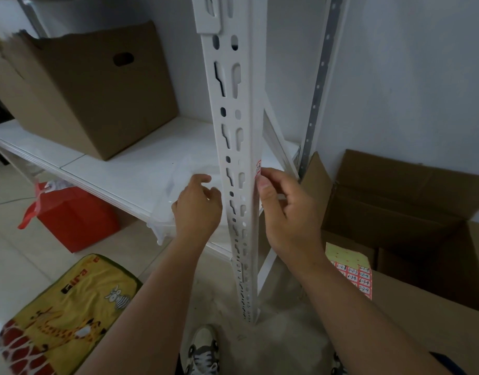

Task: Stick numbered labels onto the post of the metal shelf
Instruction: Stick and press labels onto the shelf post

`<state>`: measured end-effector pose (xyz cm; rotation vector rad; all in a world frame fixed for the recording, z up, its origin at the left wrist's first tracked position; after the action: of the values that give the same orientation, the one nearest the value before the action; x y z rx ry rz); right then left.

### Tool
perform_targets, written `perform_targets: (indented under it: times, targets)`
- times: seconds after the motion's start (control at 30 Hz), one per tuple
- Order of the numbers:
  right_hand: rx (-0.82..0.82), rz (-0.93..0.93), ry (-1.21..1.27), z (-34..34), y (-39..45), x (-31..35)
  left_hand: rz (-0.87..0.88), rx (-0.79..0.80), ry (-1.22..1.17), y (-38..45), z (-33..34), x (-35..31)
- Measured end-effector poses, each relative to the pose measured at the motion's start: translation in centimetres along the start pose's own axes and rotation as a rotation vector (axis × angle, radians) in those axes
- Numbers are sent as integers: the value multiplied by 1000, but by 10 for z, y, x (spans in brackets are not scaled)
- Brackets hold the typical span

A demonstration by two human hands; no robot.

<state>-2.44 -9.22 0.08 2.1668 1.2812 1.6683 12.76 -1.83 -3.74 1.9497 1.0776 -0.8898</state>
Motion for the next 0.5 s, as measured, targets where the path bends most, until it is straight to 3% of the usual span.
perform_targets:
  times: [0.17,0.27,0.5]
  targets:
    - [-67,-113,-111,1,1,-2,48,-13,-529,-31,-5,-40]
    - [-105,-168,-169,-1,2,-1,-4,87,-740,-47,-1,-51]
    - [-123,-184,-177,-2,5,1,24,147,-847,-50,10,-55]
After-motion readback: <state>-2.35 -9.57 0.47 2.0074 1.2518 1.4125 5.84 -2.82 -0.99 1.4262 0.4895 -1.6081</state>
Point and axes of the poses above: each hand's wrist, its own y-axis towards the middle knuckle, its own z-axis out of the palm, x = y × z, the point moved 3 cm from there along y, towards the middle knuckle, and after that the axes turned 12 degrees about -y, right-handed, at the moved point
